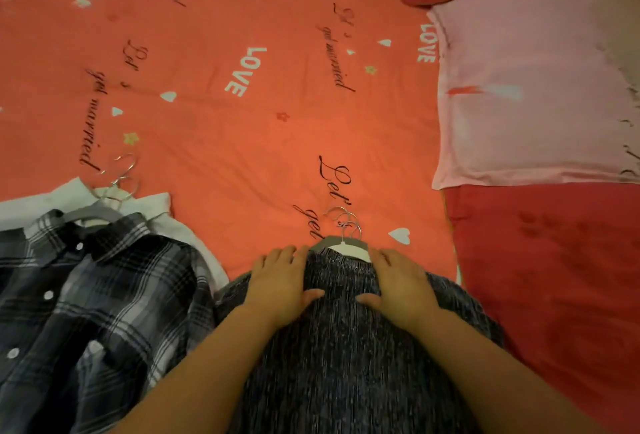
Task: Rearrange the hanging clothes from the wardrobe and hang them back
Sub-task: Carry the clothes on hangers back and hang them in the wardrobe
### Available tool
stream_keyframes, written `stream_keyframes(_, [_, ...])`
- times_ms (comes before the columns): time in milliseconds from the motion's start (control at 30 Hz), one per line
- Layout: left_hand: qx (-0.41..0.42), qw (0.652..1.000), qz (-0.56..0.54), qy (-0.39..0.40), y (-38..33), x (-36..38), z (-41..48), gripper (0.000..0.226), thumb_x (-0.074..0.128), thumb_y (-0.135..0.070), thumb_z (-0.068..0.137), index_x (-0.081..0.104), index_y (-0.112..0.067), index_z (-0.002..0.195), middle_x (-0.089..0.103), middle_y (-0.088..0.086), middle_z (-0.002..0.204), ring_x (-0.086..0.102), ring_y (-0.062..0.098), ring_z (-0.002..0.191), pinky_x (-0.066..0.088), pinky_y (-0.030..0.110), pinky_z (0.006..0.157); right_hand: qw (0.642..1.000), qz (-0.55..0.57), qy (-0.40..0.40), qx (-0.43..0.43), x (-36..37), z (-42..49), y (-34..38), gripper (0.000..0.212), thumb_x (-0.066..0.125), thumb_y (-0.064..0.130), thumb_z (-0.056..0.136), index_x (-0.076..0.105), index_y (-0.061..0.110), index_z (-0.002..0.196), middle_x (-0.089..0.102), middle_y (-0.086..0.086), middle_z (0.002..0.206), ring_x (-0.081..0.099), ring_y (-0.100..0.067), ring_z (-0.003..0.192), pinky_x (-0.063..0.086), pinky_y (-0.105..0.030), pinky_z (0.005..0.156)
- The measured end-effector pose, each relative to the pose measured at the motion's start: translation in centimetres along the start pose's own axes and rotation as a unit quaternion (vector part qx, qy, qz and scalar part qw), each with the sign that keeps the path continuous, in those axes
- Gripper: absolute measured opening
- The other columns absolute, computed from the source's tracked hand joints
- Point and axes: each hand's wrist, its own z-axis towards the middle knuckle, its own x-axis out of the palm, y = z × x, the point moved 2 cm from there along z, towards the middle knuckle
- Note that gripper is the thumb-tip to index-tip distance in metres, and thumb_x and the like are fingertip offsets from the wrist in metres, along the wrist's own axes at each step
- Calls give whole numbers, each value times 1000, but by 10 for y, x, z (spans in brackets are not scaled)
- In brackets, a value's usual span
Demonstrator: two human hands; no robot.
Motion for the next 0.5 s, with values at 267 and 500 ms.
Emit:
stream_keyframes(267, [25, 998, 36, -35, 21, 64, 29, 106, 26, -86, 68, 7, -20, 148, 32, 3, 143, 29, 23, 129, 19, 39, 108, 999, -43, -33, 1, 60, 29, -27, 111, 46, 80, 69, -10, 25, 149, 20, -1, 154, 22, -22, 138, 19, -42, 112])
stream_keyframes(500, [1, 998, 35, -55, 17, 67, 33, 101, 34, -82, 70, 8, -22, 148, 45, 2, 129, 41, 22, 116, 29, 35, 95, 998, -31, -57, 6, 63, 32, -28, 104, 42, 80, 70, -5, 33, 148, 48, 0, 121, 42, -19, 114, 30, -34, 94])
